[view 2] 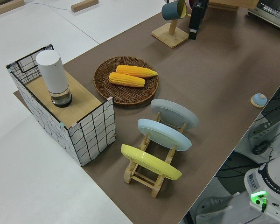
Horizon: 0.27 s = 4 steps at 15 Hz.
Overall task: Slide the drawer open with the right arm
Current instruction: 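Release the handle and withdraw the right gripper from the drawer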
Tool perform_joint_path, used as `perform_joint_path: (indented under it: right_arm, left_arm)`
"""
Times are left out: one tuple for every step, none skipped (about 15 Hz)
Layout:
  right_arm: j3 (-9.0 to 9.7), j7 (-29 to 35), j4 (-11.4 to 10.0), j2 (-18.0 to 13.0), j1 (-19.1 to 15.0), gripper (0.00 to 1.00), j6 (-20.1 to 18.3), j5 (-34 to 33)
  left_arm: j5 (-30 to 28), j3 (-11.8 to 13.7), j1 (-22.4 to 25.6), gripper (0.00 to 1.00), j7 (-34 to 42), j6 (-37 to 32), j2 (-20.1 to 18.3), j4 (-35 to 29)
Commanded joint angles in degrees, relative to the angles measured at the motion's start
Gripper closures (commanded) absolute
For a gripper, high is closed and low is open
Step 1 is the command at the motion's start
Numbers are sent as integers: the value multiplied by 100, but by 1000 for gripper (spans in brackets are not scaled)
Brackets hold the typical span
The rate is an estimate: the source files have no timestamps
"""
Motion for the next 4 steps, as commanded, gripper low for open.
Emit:
perform_joint_path:
  right_arm:
    - [-23, -141, -183, -137, -14, 9, 151, 118]
    - [-32, -150, -174, -137, -5, 9, 151, 109]
    - [-32, -141, -174, -137, -5, 9, 151, 109]
    - [-32, -141, -174, -137, -5, 11, 160, 92]
  left_arm:
    - [-21, 29, -24, 7, 55, -12, -48, 2]
    - [-21, 29, -24, 7, 55, -12, -48, 2]
    - [-21, 29, -24, 7, 55, -12, -48, 2]
    - [-21, 29, -24, 7, 55, -12, -48, 2]
